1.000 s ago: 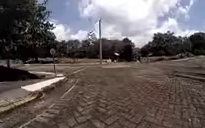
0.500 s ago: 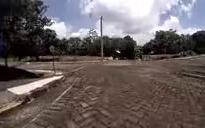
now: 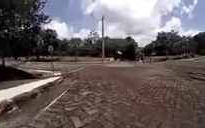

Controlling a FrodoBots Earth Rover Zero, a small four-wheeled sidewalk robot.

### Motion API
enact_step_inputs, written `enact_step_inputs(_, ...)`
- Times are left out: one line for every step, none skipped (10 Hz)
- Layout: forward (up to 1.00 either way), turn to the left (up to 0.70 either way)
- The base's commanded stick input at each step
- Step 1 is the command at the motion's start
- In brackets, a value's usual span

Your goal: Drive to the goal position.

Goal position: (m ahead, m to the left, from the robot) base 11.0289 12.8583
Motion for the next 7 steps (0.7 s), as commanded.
enact_step_inputs(0.85, 0.00)
enact_step_inputs(0.85, 0.00)
enact_step_inputs(0.85, 0.00)
enact_step_inputs(0.85, 0.00)
enact_step_inputs(0.85, 0.00)
enact_step_inputs(0.85, 0.00)
enact_step_inputs(0.85, 0.00)
